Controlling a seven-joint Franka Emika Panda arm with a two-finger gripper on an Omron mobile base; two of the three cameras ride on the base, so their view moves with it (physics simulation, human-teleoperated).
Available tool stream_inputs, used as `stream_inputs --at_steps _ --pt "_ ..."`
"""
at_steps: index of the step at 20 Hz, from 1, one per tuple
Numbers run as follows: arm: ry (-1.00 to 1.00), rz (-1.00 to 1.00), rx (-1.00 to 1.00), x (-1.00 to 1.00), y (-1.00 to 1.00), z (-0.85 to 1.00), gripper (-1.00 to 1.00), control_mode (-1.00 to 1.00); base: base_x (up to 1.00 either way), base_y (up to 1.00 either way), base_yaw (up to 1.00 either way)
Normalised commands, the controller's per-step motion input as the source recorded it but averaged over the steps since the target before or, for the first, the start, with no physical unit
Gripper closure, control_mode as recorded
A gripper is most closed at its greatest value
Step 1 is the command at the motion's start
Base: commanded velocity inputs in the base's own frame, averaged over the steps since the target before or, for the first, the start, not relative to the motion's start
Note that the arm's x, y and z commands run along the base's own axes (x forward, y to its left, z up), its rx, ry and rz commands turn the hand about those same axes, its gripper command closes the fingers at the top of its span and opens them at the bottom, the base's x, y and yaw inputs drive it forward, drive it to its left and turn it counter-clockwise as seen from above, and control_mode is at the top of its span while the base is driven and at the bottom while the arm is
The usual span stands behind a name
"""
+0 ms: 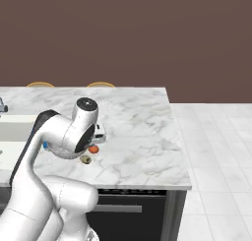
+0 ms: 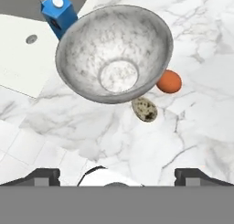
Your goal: Gather the eggs and milk located in the vicinity of the sink area and place them right next to the bowl.
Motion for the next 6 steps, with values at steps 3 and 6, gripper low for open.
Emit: stream_inputs --at_steps 3,6 --pt "-0.04 -0.27 -0.03 -0.62 0.27 0.65 -1.00 -1.00 0.00 0.00 0.00" --pt "-0.06 -0.23 -0.07 -0.55 0.36 0.70 -1.00 -1.00 0.00 0.00 0.00"
